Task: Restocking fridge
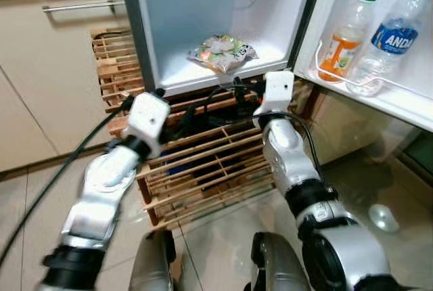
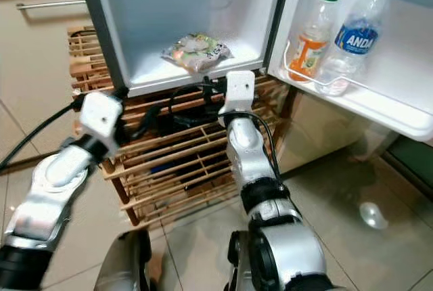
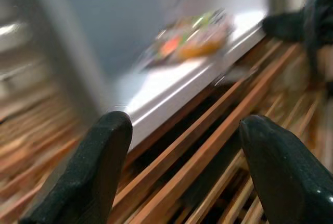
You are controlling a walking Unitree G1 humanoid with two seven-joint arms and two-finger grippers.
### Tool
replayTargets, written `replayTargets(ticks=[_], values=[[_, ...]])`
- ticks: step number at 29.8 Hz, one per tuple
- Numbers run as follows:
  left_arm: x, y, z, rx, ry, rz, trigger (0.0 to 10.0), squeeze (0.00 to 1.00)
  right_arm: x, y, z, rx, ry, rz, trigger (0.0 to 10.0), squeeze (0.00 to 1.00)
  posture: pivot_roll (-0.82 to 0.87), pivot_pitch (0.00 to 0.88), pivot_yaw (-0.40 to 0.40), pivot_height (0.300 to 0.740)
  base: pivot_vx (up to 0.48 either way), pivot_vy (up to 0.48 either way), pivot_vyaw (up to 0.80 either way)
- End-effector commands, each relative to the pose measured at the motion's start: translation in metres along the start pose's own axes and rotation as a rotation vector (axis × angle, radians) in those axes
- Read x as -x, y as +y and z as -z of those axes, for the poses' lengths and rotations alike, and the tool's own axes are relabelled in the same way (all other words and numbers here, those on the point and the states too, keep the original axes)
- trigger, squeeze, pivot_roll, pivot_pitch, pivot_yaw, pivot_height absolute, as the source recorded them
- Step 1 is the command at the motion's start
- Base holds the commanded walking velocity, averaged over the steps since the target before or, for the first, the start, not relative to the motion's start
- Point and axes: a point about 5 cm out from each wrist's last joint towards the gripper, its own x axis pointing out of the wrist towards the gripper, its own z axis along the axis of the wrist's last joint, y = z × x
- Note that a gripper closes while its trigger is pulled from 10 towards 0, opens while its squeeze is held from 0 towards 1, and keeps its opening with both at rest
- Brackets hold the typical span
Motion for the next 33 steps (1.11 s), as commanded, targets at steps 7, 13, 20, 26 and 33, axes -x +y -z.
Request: replayTargets(ticks=[7, 13, 20, 26, 33], values=[[0.029, 0.01, -0.011, -0.014, 0.013, -0.009, 10.0, 0.0, -0.01, 0.011, -0.007, -0.039, 0.043, 0.039, 10.0, 0.0, 0.17, 0.0, -0.054, 0.591, 0.0, 0.0, 0.0], [0.047, 0.004, -0.012, 0.009, 0.05, 0.009, 10.0, 0.0, -0.019, 0.013, -0.028, 0.049, -0.023, 0.086, 10.0, 0.0, 0.21, 0.0, -0.061, 0.591, 0.0, 0.0, 0.0], [0.058, -0.004, -0.011, 0.045, 0.084, 0.011, 10.0, 0.0, -0.026, 0.021, -0.052, 0.116, -0.108, 0.058, 10.0, 0.0, 0.22, 0.0, -0.075, 0.591, 0.0, 0.0, 0.0], [0.065, -0.008, -0.011, 0.062, 0.111, 0.014, 10.0, 0.0, -0.029, 0.038, -0.051, -0.062, -0.035, -0.014, 10.0, 0.0, 0.25, 0.0, -0.079, 0.591, 0.0, 0.0, 0.0], [0.074, -0.007, -0.014, 0.065, 0.133, -0.003, 10.0, 0.0, -0.031, 0.054, -0.059, -0.209, -0.005, -0.031, 10.0, 0.0, 0.27, 0.005, -0.086, 0.591, 0.0, 0.0, 0.0]])
